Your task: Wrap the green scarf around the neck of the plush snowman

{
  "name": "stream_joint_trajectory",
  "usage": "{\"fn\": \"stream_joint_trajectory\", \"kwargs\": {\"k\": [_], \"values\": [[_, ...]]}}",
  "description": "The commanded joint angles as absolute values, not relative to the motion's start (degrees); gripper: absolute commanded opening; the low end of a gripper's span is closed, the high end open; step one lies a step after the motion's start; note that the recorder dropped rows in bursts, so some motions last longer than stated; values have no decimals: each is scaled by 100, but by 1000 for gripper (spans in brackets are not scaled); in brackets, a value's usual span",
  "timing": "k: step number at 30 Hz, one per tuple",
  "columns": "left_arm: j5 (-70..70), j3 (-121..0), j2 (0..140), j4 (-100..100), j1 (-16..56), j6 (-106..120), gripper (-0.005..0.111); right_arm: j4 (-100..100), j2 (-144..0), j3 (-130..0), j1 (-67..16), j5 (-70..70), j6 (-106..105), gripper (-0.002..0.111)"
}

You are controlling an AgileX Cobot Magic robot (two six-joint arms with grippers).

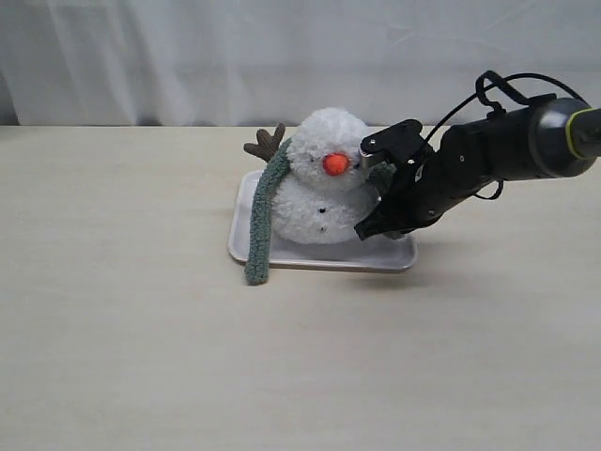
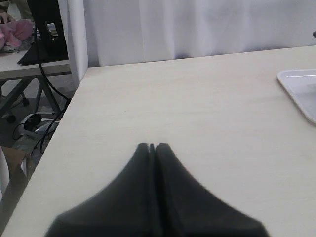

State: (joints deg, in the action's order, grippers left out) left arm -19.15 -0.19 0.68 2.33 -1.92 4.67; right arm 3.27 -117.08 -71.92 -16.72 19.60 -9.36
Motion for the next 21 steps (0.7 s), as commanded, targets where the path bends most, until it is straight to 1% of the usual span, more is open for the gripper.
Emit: {"fn": "stream_joint_trajectory", "kwargs": {"k": [1, 3, 8, 10, 16, 21], "values": [[-1853, 0, 54, 229, -194, 466, 0, 385, -11492, -7166, -1681, 2276, -980, 4], [-1841, 0, 54, 229, -194, 466, 0, 385, -11347, -7177, -1681, 2483, -980, 4], [-1841, 0, 54, 229, -194, 466, 0, 346, -10589, -7189, -1681, 3948, -991, 4], [-1841, 0, 54, 229, -194, 466, 0, 346, -10403, -7189, -1681, 4240, -991, 4], [-1841, 0, 54, 229, -194, 466, 0, 981, -10098, -7552, -1594, 4431, -427, 4], [-1841, 0, 54, 229, -194, 466, 0, 1205, -10112, -7592, -1014, 4606, -134, 4]]}}
